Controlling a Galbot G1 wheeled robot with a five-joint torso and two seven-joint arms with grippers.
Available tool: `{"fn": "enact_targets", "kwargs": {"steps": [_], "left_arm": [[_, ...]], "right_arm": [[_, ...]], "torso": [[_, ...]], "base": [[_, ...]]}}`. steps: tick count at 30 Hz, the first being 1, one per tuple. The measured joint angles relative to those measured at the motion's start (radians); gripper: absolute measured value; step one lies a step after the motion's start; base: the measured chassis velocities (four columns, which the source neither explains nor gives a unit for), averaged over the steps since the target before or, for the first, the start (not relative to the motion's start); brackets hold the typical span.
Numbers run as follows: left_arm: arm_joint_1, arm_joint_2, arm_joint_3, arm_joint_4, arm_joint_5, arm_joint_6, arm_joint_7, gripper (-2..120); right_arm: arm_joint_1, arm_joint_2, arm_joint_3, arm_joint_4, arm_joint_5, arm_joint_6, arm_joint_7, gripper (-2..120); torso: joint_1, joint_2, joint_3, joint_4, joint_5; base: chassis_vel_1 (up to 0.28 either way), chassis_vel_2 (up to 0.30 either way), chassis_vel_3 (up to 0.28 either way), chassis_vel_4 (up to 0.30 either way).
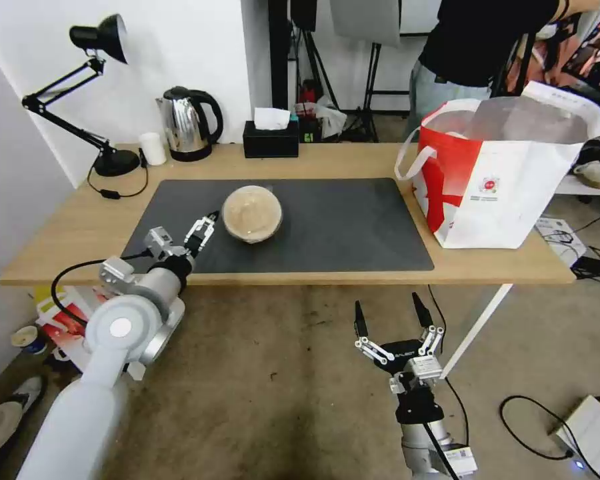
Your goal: Pick up the trash from the table and place it into the takeout bag.
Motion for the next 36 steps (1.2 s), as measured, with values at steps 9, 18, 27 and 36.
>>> {"fn": "enact_targets", "kwargs": {"steps": [9, 18, 27, 36], "left_arm": [[-0.028, -0.002, 0.019, 0.026, -0.001, 0.001, -0.011, 100], [-0.067, 0.000, 0.044, 0.073, -0.001, 0.002, -0.028, 100], [-0.113, 0.001, 0.081, 0.098, -0.007, 0.012, -0.074, 100], [-0.142, 0.000, 0.102, 0.110, -0.011, 0.018, -0.099, 100]], "right_arm": [[0.000, 0.000, 0.000, 0.000, 0.000, 0.000, 0.000, 100], [0.000, 0.000, 0.000, 0.000, 0.000, 0.000, 0.000, 100], [0.000, 0.000, 0.000, 0.000, 0.000, 0.000, 0.000, 100], [0.000, 0.000, 0.000, 0.000, 0.000, 0.000, 0.000, 100]], "torso": [[0.000, 0.000, 0.000, 0.0000, 0.0000], [0.000, 0.000, 0.000, 0.0000, 0.0000], [0.000, 0.000, 0.000, 0.0000, -0.0001], [0.000, 0.000, 0.000, 0.0000, 0.0000]], "base": [[0.000, 0.000, 0.000, 0.000], [0.000, 0.000, 0.000, 0.000], [0.000, 0.000, 0.000, 0.000], [0.000, 0.000, 0.000, 0.000]]}}
